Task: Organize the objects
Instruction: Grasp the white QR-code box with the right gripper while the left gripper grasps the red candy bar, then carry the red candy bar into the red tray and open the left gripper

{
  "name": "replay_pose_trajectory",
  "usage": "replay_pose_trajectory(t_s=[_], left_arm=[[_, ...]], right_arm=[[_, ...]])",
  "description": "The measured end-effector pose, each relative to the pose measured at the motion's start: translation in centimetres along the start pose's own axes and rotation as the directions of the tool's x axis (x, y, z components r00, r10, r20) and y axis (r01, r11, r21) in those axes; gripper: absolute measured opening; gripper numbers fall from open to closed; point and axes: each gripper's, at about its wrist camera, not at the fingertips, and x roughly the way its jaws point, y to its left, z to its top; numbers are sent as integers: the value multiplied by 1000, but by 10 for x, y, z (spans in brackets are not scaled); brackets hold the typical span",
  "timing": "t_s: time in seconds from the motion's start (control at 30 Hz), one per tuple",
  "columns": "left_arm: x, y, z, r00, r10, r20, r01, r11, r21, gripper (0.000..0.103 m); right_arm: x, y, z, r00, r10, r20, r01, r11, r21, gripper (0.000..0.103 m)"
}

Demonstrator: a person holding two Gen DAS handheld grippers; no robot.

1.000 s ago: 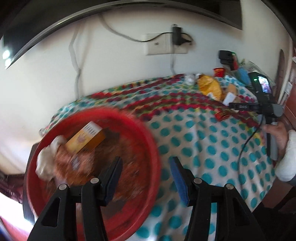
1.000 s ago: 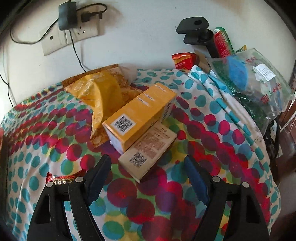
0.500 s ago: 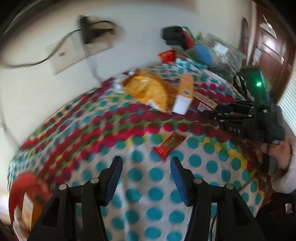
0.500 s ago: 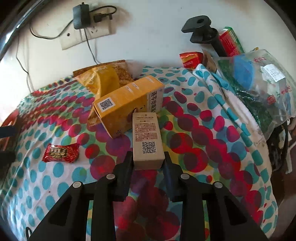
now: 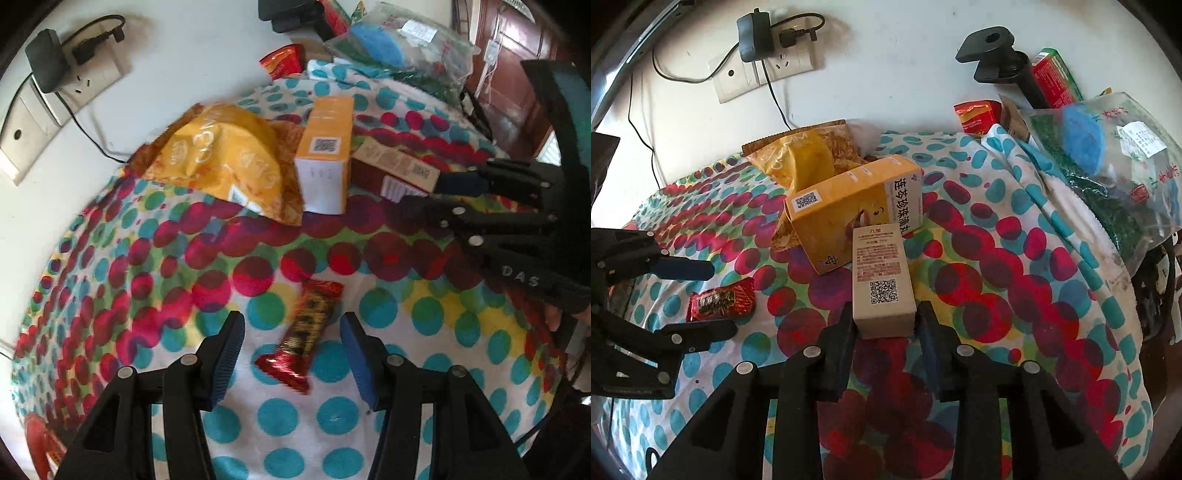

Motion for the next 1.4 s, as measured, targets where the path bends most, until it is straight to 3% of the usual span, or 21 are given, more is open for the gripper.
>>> replay_pose_trajectory(t_s=[0.17,0.2,0.23,0.27,0.33,0.43,0.5,0.97,1.13,1.4], left_arm=[[2,1,-5,998,-66,23,68,994,-85,51],[1,2,-7,997,-70,32,73,992,-102,42],[-1,4,-9,997,-68,42,72,989,-126,23],[-2,6,-10,997,-68,45,74,986,-147,18],[-4,14,-12,993,-103,50,111,975,-191,18],[-10,9,-18,997,-66,45,74,977,-198,18],[-18,6,-25,995,-77,60,88,972,-217,18],[-65,-2,-63,994,50,93,-15,940,-342,18],[-88,14,-87,989,113,90,-66,908,-413,19],[-119,50,-129,979,188,84,-112,829,-548,19]], right_arm=[[1,1,0,1000,-2,-2,2,1000,-10,35],[0,2,0,1000,-4,-2,4,1000,-11,36],[0,2,0,1000,-4,-2,4,1000,-11,36],[0,2,-1,1000,-3,-1,3,1000,-9,36],[0,3,-1,1000,-4,-2,4,1000,-9,36],[0,4,-1,1000,-11,-2,11,1000,-14,36],[0,5,-1,1000,-13,-2,13,1000,-14,36],[-1,1,0,1000,-1,8,0,1000,13,34],[-6,0,-1,999,14,36,-15,1000,23,29],[-11,11,-1,998,1,69,2,999,-34,28]])
